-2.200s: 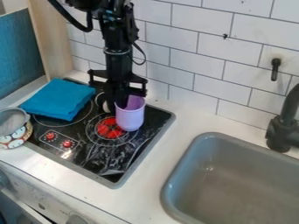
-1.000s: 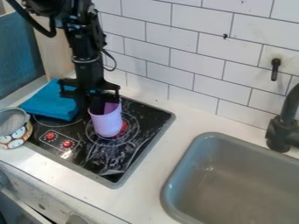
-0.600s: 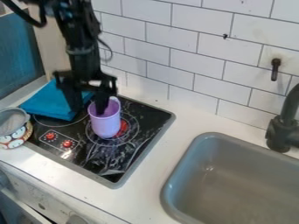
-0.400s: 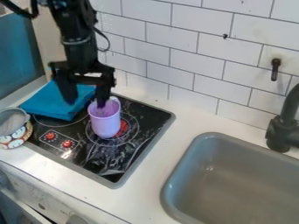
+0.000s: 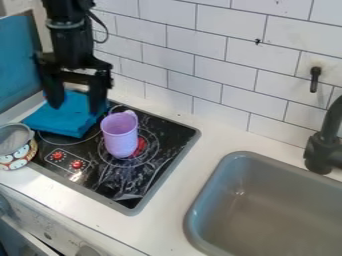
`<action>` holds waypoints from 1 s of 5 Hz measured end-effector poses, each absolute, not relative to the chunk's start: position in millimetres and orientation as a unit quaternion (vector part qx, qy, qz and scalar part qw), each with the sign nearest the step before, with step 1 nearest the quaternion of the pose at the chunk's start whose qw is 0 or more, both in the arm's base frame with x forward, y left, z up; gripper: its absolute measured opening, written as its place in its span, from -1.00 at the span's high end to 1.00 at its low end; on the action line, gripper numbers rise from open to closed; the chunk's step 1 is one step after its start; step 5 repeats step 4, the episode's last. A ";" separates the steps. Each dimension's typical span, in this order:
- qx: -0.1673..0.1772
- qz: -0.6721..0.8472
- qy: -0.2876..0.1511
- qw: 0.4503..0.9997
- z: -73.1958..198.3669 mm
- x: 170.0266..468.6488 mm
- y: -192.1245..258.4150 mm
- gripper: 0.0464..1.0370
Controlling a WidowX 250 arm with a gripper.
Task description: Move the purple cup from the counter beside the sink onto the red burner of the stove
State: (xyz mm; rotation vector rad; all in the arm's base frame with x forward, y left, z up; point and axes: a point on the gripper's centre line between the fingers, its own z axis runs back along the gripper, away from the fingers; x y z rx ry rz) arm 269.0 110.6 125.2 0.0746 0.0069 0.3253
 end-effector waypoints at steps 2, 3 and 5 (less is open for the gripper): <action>0.067 0.169 0.034 0.983 138.0 229.6 169.3 -0.93; 0.063 0.164 0.013 0.984 137.0 214.3 201.6 -0.93; 0.041 0.103 -0.012 0.994 131.5 207.0 212.8 -0.93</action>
